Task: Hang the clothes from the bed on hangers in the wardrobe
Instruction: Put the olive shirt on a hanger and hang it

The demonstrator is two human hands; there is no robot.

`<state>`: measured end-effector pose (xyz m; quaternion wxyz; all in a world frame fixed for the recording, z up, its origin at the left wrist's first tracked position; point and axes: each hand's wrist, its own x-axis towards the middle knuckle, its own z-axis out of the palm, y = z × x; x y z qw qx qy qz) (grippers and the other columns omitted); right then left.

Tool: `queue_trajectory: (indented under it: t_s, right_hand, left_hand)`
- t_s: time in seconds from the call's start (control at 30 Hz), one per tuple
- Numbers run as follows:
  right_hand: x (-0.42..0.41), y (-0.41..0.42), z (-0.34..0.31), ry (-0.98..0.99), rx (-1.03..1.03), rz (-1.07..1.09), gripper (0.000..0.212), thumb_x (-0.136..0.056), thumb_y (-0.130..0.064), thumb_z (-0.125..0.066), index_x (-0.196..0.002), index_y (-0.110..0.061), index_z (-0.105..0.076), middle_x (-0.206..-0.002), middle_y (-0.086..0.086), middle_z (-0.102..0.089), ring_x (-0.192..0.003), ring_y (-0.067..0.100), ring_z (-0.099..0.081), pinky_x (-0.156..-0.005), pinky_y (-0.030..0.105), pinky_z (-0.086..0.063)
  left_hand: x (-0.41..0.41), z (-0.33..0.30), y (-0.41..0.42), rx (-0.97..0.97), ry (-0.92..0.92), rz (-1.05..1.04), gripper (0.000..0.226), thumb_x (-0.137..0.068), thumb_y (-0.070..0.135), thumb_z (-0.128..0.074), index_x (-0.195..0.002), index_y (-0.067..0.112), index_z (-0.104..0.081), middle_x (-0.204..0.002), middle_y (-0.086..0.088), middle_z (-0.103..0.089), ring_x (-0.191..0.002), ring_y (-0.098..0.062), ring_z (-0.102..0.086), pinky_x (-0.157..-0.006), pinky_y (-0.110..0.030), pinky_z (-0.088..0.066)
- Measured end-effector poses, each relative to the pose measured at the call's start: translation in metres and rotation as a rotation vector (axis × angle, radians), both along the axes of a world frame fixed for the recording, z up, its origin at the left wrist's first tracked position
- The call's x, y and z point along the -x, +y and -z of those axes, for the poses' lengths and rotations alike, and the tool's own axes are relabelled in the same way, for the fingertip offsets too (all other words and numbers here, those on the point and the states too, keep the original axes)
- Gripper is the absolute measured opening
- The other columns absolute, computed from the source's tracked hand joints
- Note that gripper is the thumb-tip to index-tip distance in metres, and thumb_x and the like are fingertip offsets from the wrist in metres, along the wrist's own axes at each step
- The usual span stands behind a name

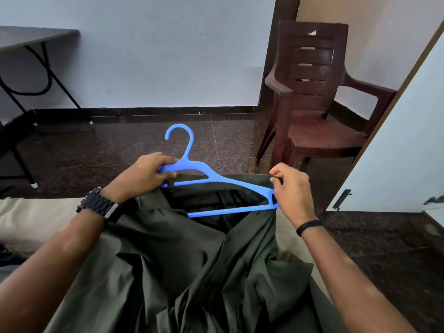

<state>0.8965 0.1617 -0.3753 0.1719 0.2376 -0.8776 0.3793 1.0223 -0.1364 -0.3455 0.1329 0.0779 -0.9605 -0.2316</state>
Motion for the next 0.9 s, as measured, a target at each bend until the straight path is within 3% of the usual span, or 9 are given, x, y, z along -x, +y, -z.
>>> queue_trajectory:
  t_s: [0.1, 0.2, 0.3, 0.43, 0.53, 0.63, 0.77, 0.83, 0.9]
  right_hand:
    - [-0.003, 0.003, -0.004, 0.098, -0.157, -0.030, 0.017, -0.084, 0.008, -0.053, -0.089, -0.004, -0.064, -0.082, 0.009, -0.060, -0.076, 0.028, -0.056, -0.069, 0.043, -0.045]
    - [-0.004, 0.012, -0.005, 0.071, -0.195, -0.083, 0.023, -0.083, 0.013, -0.050, -0.086, -0.006, -0.063, -0.081, 0.008, -0.055, -0.072, 0.028, -0.054, -0.068, 0.043, -0.044]
    - [-0.001, 0.022, -0.008, -0.016, -0.231, -0.143, 0.028, -0.085, 0.013, -0.050, -0.085, -0.005, -0.071, -0.089, 0.011, -0.061, -0.083, 0.028, -0.059, -0.077, 0.028, -0.042]
    - [-0.003, 0.021, -0.013, -0.057, -0.262, -0.154, 0.030, -0.088, 0.010, -0.049, -0.094, -0.004, -0.075, -0.097, 0.014, -0.064, -0.092, 0.028, -0.060, -0.080, 0.019, -0.038]
    - [-0.006, 0.018, -0.016, -0.037, -0.308, -0.155, 0.029, -0.092, 0.004, -0.048, -0.105, -0.006, -0.072, -0.101, 0.012, -0.061, -0.098, 0.027, -0.058, -0.086, 0.026, -0.041]
    - [-0.014, 0.014, -0.022, -0.014, -0.241, -0.164, 0.028, -0.091, 0.004, -0.051, -0.109, -0.004, -0.070, -0.101, 0.012, -0.063, -0.098, 0.027, -0.060, -0.087, 0.025, -0.041]
    - [-0.035, -0.002, -0.034, -0.036, -0.012, -0.212, 0.024, -0.085, 0.004, -0.059, -0.101, -0.009, -0.071, -0.095, 0.004, -0.068, -0.085, 0.013, -0.062, -0.080, 0.007, -0.037]
    - [-0.047, -0.011, -0.036, -0.107, 0.001, -0.247, 0.026, -0.083, 0.000, -0.062, -0.103, -0.016, -0.070, -0.085, -0.005, -0.064, -0.067, -0.002, -0.052, -0.070, 0.006, -0.036]
    - [-0.060, -0.019, -0.034, -0.192, 0.032, -0.283, 0.029, -0.081, -0.001, -0.063, -0.103, -0.019, -0.067, -0.076, -0.009, -0.057, -0.053, -0.004, -0.049, -0.060, 0.008, -0.035]
  left_hand:
    - [-0.004, -0.007, 0.010, -0.123, -0.013, 0.033, 0.016, -0.081, 0.037, -0.073, -0.077, 0.051, -0.067, -0.076, 0.017, -0.065, -0.065, 0.002, -0.055, -0.063, -0.015, -0.040]
    - [-0.009, -0.017, 0.007, -0.093, -0.036, 0.008, 0.024, -0.081, 0.040, -0.073, -0.069, 0.058, -0.063, -0.070, 0.014, -0.064, -0.062, 0.001, -0.055, -0.061, -0.019, -0.041]
    - [-0.013, -0.025, -0.002, -0.043, -0.049, -0.035, 0.019, -0.083, 0.036, -0.072, -0.071, 0.049, -0.064, -0.072, 0.003, -0.066, -0.064, -0.005, -0.055, -0.064, -0.022, -0.042]
    - [-0.011, -0.034, -0.001, -0.016, 0.001, -0.088, 0.008, -0.084, 0.033, -0.072, -0.091, 0.036, -0.072, -0.071, 0.009, -0.062, -0.066, 0.000, -0.054, -0.063, -0.018, -0.040]
    - [-0.011, -0.038, 0.006, 0.001, -0.008, -0.070, 0.004, -0.083, 0.037, -0.071, -0.086, 0.037, -0.070, -0.077, -0.005, -0.065, -0.072, -0.019, -0.058, -0.070, -0.035, -0.046]
    - [-0.011, -0.037, 0.022, 0.010, -0.043, -0.024, 0.007, -0.081, 0.036, -0.073, -0.077, 0.039, -0.068, -0.071, -0.007, -0.065, -0.068, -0.024, -0.058, -0.067, -0.038, -0.047]
    - [-0.008, -0.032, 0.041, 0.000, -0.022, -0.003, 0.020, -0.081, 0.028, -0.074, -0.070, 0.041, -0.064, -0.067, -0.002, -0.061, -0.068, -0.022, -0.058, -0.062, -0.032, -0.042]
    - [-0.002, -0.031, 0.043, -0.047, 0.093, -0.068, 0.024, -0.082, 0.029, -0.073, -0.066, 0.040, -0.059, -0.068, 0.004, -0.051, -0.068, -0.018, -0.052, -0.060, -0.028, -0.034]
    - [0.004, -0.030, 0.046, -0.064, 0.184, -0.157, 0.013, -0.083, 0.033, -0.072, -0.073, 0.030, -0.063, -0.077, 0.004, -0.044, -0.072, -0.014, -0.048, -0.065, -0.028, -0.032]
